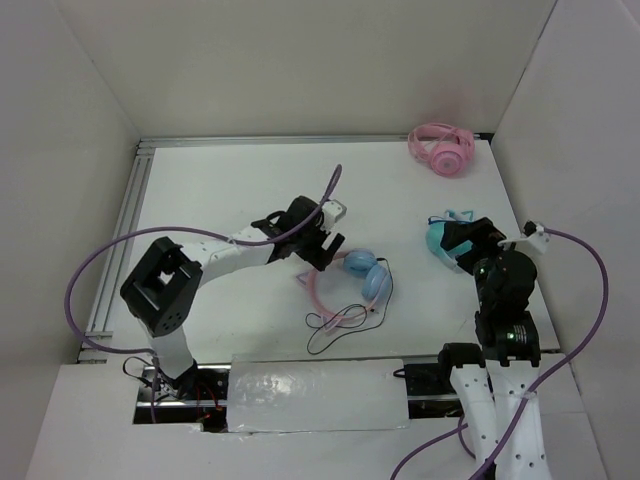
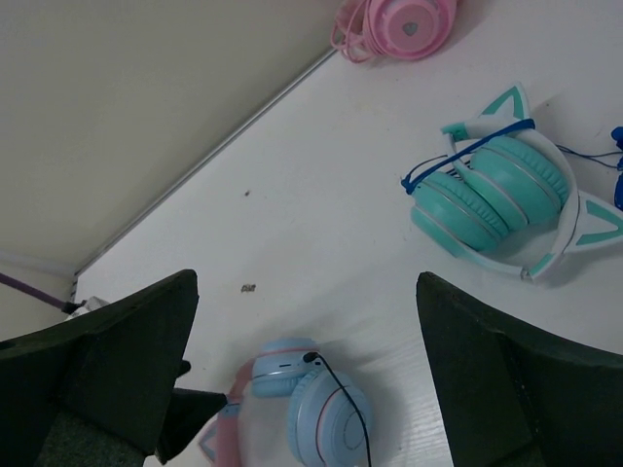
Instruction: Wrap the headphones
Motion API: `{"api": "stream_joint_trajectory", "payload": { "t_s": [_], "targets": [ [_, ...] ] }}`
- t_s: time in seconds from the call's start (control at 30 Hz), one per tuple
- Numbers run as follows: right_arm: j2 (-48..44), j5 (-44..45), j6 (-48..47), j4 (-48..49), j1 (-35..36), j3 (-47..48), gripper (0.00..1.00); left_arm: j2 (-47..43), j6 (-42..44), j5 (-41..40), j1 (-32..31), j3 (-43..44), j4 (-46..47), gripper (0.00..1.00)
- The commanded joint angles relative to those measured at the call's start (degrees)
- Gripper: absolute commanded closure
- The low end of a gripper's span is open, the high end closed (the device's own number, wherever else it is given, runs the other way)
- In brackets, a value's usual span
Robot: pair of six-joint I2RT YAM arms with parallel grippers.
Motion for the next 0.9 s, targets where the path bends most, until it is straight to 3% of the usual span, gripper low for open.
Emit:
{"api": "stream_joint_trajectory", "payload": {
  "t_s": [0.0, 0.17, 0.23, 0.33, 0.57, 0.7, 0.87],
  "targets": [
    [1.54, 0.37, -1.03, 0.21, -0.20, 0.13, 0.00, 1.76, 18.89, 5.86, -1.30, -1.00, 10.26, 0.01],
    [1.81, 0.55, -1.20, 0.38, -0.20, -0.04, 0.00, 3.97, 22.93, 16.39, -0.16, 3.40, 7.71, 0.01],
    [1.72, 0.63, -1.29, 0.21, -0.20, -0.13, 0.00, 4.32, 23.38, 17.11, -0.07, 3.66, 7.62, 0.02],
    [1.37, 1.34, -1.21, -0.76, -0.20, 0.13, 0.00, 5.20, 19.19, 13.19, -0.25, 3.59, 4.37, 0.04],
    [0.31, 0.63, -1.20, 0.74, -0.20, -0.84, 0.00, -6.46, 8.20, 7.63, 0.10, -7.23, 6.21, 0.01],
    [0.66, 1.16, -1.12, 0.03, -0.20, -0.66, 0.00, -9.21, 7.56, 8.41, -0.07, -11.62, 6.92, 0.01],
    [0.57, 0.37, -1.29, 0.21, -0.20, -0.75, 0.00, -4.49, 13.26, 7.19, -0.69, -7.69, 7.45, 0.01]
  ]
}}
